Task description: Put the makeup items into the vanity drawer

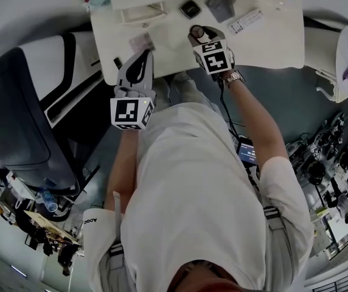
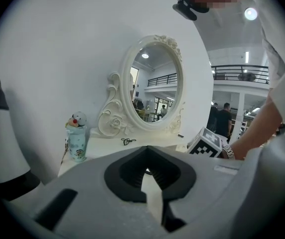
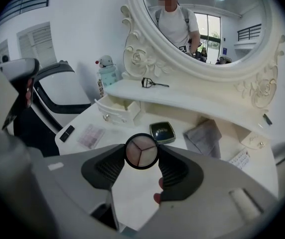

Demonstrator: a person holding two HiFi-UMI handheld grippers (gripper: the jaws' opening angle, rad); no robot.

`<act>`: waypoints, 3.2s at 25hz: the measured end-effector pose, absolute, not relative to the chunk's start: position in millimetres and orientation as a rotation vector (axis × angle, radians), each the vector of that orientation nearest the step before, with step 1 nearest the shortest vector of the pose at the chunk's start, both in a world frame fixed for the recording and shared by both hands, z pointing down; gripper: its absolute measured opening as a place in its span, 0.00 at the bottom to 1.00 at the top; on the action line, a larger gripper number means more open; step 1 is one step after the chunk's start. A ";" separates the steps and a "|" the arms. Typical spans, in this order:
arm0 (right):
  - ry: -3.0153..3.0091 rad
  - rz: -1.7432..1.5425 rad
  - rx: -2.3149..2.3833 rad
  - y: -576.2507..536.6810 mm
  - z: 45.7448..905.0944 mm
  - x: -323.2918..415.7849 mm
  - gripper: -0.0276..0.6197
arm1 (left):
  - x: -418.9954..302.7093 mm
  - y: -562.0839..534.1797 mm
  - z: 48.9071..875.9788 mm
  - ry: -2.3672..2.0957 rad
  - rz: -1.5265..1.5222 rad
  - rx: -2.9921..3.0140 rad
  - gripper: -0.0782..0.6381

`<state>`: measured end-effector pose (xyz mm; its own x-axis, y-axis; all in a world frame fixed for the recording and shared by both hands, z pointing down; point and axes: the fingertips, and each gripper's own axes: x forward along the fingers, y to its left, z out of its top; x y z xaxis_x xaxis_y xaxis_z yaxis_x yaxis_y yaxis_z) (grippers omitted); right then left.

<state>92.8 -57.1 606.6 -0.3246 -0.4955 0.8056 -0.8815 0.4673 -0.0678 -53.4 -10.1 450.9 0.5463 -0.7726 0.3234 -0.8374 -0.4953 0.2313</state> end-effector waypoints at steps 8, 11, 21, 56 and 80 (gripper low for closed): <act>-2.084 0.624 1.112 -96.9 557.1 17.1 0.39 | -95.1 -5.3 446.0 -1.428 0.196 2.361 0.12; -2.085 0.622 1.074 -107.3 555.8 -11.6 0.39 | -108.9 -0.9 445.4 -1.468 0.195 2.336 0.12; -2.005 0.668 0.923 -125.8 581.1 -66.2 0.39 | -148.8 11.0 438.8 -1.644 0.232 2.228 0.12; -1.975 0.879 0.867 -146.6 608.1 -66.7 0.44 | -157.4 4.1 453.9 -1.726 0.187 2.119 0.12; -2.341 0.503 1.509 -41.2 387.7 89.8 0.05 | -65.1 -25.5 413.2 -1.265 0.191 2.535 0.12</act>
